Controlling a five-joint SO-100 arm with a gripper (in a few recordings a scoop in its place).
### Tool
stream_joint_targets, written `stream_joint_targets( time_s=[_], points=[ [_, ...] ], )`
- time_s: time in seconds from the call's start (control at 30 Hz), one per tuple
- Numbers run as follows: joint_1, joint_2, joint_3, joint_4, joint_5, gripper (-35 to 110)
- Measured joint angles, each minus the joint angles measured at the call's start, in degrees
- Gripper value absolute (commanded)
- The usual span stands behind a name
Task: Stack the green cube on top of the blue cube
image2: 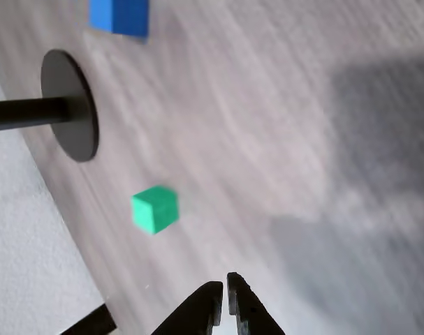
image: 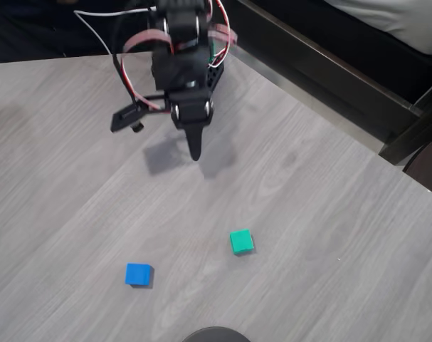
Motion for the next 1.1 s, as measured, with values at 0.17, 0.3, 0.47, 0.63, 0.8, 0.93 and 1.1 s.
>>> stream_joint_targets(
  time_s=[0.17,0.3,0.47,0.63,0.8,0.93,1.1],
  points=[
    [-0.62,-31.11,-26.89,2.81,3.25,20],
    [-3.78,-48.69,-39.55,3.52,5.80,23],
    [-9.67,-61.26,-44.74,0.70,9.14,32],
    [-12.74,-73.48,-50.19,-0.70,10.99,32],
    [-12.74,-83.14,-58.45,-0.44,10.99,31],
    [-11.95,-88.68,-63.90,0.18,11.25,30],
    [-12.48,-95.01,-68.82,1.58,11.25,30]
  ],
)
